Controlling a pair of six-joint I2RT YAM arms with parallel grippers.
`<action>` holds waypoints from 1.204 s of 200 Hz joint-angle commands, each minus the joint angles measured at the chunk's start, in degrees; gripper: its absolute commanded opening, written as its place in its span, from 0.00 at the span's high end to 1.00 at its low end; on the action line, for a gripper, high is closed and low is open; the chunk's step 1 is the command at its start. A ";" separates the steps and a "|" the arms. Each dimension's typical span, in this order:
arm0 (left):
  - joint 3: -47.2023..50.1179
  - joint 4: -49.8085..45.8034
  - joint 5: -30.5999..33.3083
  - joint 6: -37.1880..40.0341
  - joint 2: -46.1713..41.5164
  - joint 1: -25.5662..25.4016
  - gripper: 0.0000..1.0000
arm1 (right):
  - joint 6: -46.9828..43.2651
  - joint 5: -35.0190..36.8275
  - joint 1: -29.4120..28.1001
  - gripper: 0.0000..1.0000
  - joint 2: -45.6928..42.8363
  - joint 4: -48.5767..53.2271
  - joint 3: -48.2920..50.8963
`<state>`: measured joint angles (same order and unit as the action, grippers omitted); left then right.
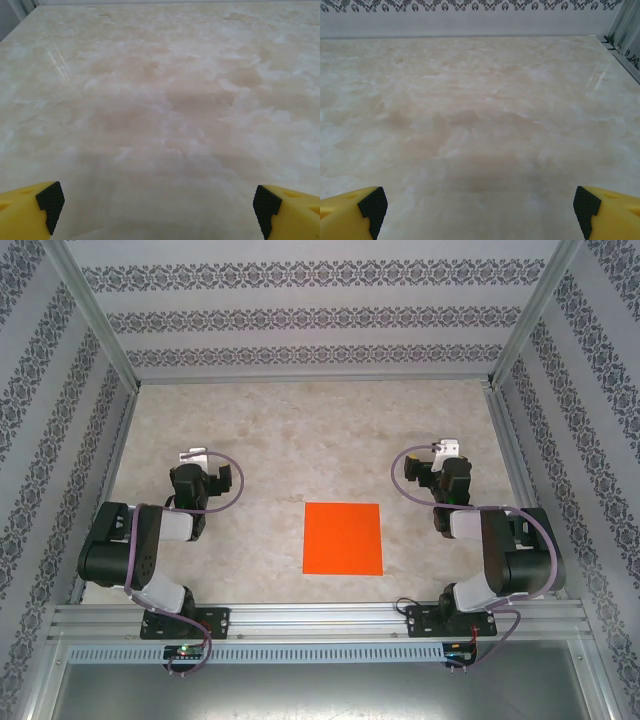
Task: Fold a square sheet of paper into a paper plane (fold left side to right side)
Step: Move the square sheet of paper to the center of the table.
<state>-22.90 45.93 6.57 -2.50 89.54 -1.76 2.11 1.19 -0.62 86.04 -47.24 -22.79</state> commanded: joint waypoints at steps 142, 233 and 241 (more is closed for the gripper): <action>0.13 3.39 -0.51 1.01 -0.22 0.62 0.00 | -0.27 0.65 -0.19 0.02 -0.17 -2.36 0.38; -10.00 -40.07 0.35 -17.01 -27.73 -0.22 0.00 | 11.33 -2.25 1.53 0.02 -19.58 37.86 -11.64; -11.55 -43.98 -2.36 -20.01 -28.34 -0.24 0.00 | 13.74 -2.73 1.06 0.02 -21.42 42.04 -12.77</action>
<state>-29.04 21.63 7.46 -9.98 64.18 -1.80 8.45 0.67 1.32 69.28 -20.53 -32.27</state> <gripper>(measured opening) 0.999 0.977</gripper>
